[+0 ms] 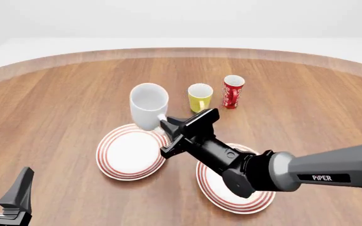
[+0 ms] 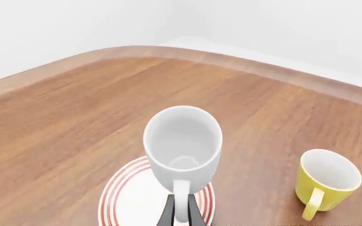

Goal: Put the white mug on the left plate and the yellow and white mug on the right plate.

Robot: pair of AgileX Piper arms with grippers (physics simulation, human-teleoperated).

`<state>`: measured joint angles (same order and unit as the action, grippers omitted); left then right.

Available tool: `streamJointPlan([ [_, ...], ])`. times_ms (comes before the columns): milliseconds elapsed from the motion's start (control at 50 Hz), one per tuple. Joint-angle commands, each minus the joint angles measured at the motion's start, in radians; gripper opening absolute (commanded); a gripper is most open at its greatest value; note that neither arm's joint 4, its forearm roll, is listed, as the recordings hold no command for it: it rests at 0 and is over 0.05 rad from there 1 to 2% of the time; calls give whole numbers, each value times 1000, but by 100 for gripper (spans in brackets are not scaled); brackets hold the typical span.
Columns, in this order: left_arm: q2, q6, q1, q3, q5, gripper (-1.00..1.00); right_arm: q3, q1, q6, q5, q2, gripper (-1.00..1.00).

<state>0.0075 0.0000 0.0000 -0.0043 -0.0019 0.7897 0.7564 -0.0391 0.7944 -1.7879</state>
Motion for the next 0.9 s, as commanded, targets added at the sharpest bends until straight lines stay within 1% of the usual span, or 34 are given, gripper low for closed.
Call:
streamJointPlan([
  [20,0,0,0,0,0,100,17,16,-4,-12,-30,-100],
  [340,0,0,0,0,0,100,21,46,-5,-18,-65,-100],
  [380,0,0,0,0,0,100,22,51,2,-18,-69,-100],
  [900,0,0,0,0,0,100,55,69,14,-22,-140,-100],
])
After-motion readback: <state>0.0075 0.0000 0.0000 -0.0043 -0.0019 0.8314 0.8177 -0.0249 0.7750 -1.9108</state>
